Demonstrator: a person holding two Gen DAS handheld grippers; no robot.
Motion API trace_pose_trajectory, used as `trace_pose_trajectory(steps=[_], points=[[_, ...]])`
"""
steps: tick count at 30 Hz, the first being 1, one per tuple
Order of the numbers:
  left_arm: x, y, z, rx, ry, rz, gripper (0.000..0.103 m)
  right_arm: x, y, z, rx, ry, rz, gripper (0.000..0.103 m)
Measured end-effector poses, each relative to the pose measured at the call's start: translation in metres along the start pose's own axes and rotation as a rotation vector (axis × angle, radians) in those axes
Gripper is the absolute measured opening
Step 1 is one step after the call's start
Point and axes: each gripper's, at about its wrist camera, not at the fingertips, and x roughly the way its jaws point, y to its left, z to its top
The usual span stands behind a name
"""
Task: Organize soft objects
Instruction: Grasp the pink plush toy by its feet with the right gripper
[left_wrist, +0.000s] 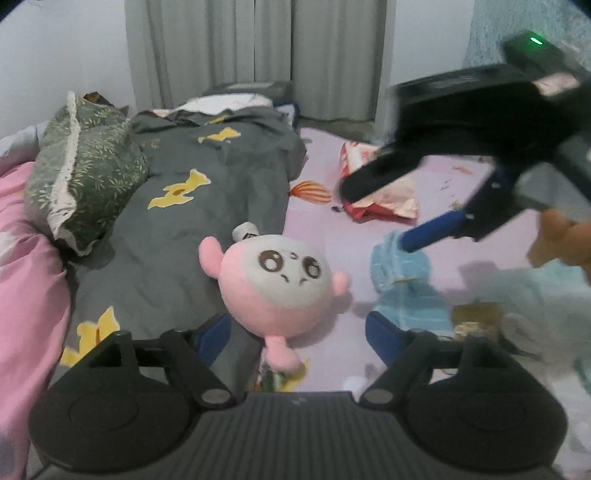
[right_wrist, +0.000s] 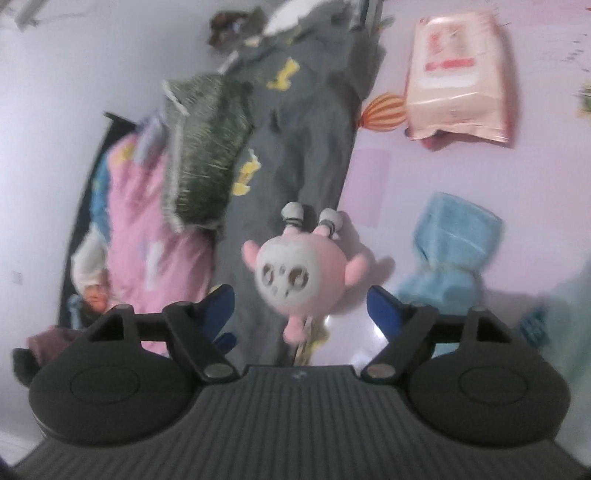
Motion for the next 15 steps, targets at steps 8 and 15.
trace_pose_trajectory(steps=[8, 15], points=[[0.056, 0.011, 0.01, -0.021, 0.089, 0.005, 0.082, 0.09, -0.001, 0.038, -0.023, 0.058, -0.061, 0.082], [0.062, 0.013, 0.009, -0.023, 0.087, 0.002, 0.081, 0.109, -0.016, 0.04, 0.038, 0.11, 0.027, 0.085]])
